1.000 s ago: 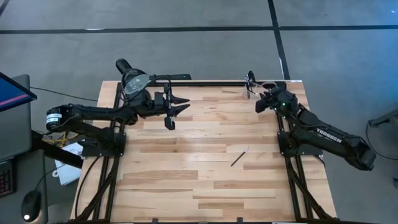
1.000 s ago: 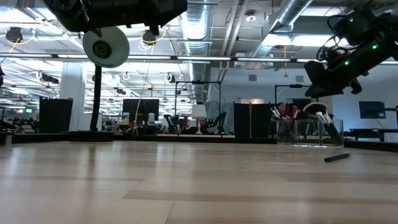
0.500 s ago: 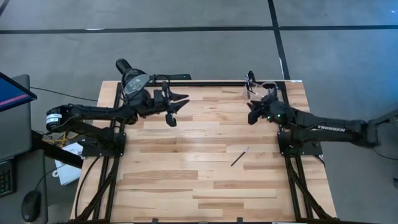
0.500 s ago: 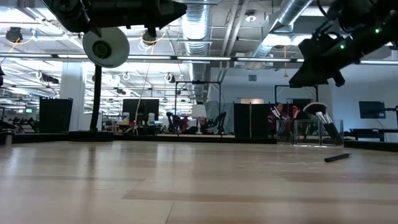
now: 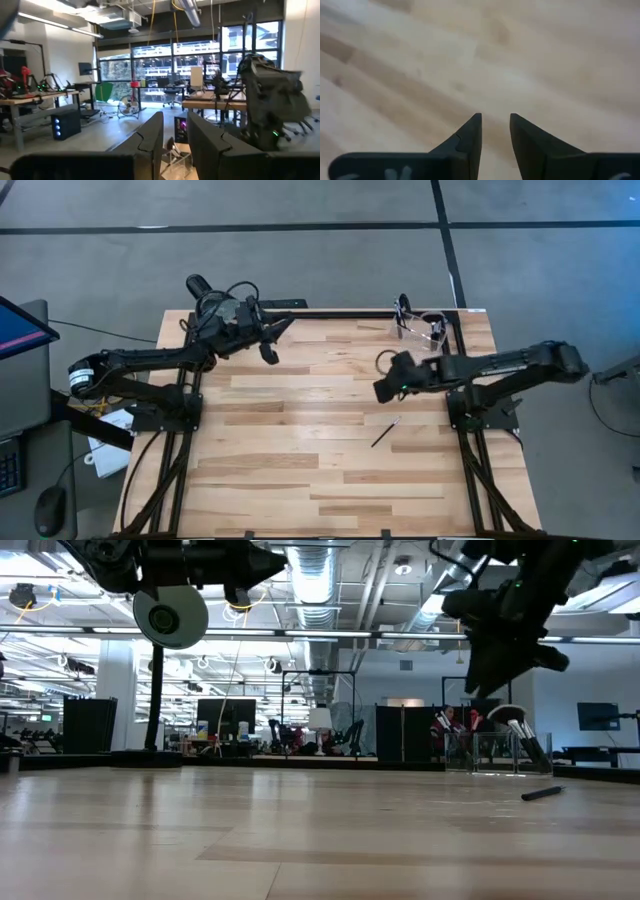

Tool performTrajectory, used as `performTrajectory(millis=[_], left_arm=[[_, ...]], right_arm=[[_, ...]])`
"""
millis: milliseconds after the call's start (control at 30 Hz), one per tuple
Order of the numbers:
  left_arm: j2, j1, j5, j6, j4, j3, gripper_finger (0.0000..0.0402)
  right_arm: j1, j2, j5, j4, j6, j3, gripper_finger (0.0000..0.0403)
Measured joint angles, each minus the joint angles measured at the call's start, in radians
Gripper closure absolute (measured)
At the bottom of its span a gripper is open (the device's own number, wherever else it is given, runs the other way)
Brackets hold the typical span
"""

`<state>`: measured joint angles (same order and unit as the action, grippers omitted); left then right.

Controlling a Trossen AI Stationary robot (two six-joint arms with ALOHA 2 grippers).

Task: Sort items
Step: Put the liner brush into the transparent organizer

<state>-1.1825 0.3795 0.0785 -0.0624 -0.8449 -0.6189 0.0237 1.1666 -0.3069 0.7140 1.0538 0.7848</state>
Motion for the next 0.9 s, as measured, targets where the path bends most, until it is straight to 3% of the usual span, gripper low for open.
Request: performTrajectory(millis=[367,633,900], left_arm=[[0.177,0.015,0.000,0.000,0.070,0.074,0.0318],[0.349,0.015,0.003,0.085,0.077,0.149,0.0318],[0.371,0.013,0.177,0.149,0.084,0.158,0.0318]], right_arm=[[0.119,0.227,0.224,0.122,0.400,0.105,0.0297],[0.193,0.310,0.284,0.126,0.626,0.106,0.0289],[0.238,0.355,0.282,0.139,0.797,0.106,0.0289]])
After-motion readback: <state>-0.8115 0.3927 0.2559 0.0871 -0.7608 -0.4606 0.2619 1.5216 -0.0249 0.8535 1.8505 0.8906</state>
